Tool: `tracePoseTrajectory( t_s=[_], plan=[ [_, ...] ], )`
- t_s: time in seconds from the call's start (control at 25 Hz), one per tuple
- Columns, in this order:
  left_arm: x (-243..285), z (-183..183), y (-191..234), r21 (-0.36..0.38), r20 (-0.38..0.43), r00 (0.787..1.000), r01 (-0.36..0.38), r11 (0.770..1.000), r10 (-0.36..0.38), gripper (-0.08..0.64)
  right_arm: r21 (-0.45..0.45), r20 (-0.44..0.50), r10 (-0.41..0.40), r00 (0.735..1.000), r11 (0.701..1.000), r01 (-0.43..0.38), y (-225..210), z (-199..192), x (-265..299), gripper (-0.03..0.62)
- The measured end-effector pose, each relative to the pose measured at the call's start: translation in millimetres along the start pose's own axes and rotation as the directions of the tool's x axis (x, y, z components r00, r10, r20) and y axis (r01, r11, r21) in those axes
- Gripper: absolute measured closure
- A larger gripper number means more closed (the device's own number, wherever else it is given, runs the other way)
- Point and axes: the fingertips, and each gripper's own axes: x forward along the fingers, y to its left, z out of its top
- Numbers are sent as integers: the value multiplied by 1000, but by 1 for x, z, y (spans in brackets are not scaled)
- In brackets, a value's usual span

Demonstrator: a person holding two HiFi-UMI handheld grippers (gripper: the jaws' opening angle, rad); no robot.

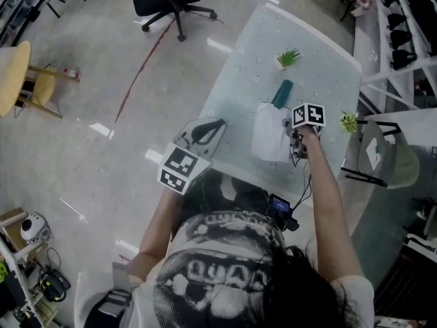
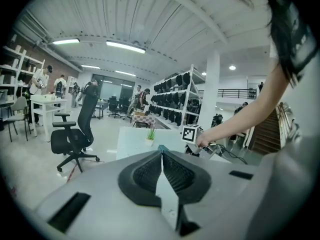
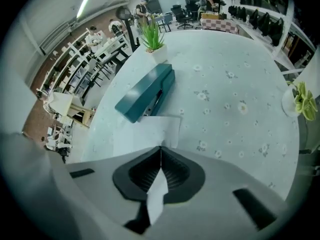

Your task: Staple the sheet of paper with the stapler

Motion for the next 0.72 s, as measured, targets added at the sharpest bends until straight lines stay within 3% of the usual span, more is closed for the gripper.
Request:
tracePoseTrajectory(
  t_s=[0.12, 0.32, 0.6, 0.72],
  plan=[
    [-2, -3, 12, -9, 0, 1000, -16, 1000, 16, 554, 31, -16, 0, 1000, 1000, 0, -2, 2, 5, 586],
    [-4, -2, 15, -20, 8, 1000, -30, 999, 30, 553, 2, -84, 60, 995, 998, -60, 8, -8, 7, 586],
    [-1, 0, 13, -19, 9, 1000, -24, 1000, 24, 554, 154, -86, 166, 982, 976, -152, 11, -1, 6, 584],
    [0, 1, 15, -18, 8, 1000, -27, 999, 27, 553, 204, -42, 162, 986, 967, -150, 2, 11, 4, 584]
  ],
)
